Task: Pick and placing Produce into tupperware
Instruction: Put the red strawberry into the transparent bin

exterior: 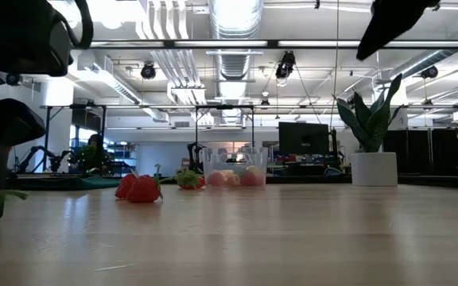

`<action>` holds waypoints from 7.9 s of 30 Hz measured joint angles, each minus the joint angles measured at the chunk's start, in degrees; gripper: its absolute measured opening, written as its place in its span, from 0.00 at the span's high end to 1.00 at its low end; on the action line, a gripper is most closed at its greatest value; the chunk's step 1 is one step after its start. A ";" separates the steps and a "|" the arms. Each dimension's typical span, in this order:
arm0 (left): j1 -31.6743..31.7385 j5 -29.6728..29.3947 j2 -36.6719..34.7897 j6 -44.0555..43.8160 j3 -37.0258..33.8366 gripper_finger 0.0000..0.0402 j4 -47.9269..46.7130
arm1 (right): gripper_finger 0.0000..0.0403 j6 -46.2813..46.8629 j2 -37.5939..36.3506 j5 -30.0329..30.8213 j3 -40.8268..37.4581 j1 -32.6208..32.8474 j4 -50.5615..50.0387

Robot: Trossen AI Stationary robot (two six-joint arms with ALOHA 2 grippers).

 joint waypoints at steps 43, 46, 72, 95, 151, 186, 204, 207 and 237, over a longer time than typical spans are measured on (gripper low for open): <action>0.37 0.45 -0.07 -6.13 -1.32 0.55 -0.07 | 0.42 -15.63 -44.69 -40.25 -48.64 -23.29 57.95; 0.37 0.56 -0.07 -6.26 -1.32 0.55 -0.04 | 0.42 -13.91 -47.64 -35.25 -51.31 -21.06 57.85; 2.23 3.18 0.02 -7.62 0.69 0.55 -2.08 | 0.42 -11.34 -69.09 -31.28 -64.05 -20.80 53.48; 4.07 4.85 -2.96 -6.97 2.70 0.55 -7.78 | 0.42 -12.43 -74.17 -28.29 -59.61 -20.94 39.61; 6.81 9.06 -2.76 -8.52 -1.21 0.62 -6.17 | 0.42 -12.41 -74.16 -28.35 -59.56 -20.91 39.61; -4.79 15.86 -9.13 1.67 6.46 0.65 -20.97 | 0.42 -12.39 -73.92 -28.35 -59.56 -20.93 39.57; -4.53 16.57 -4.35 10.45 5.65 0.34 -23.04 | 0.42 -12.39 -73.81 -28.35 -59.56 -20.94 39.57; -4.46 16.61 -3.47 9.88 5.47 0.33 -23.06 | 0.42 -12.39 -73.81 -28.34 -59.56 -20.93 39.57; -4.11 19.00 0.59 9.44 6.06 0.65 -25.42 | 0.42 -12.39 -73.81 -28.35 -59.56 -20.91 39.52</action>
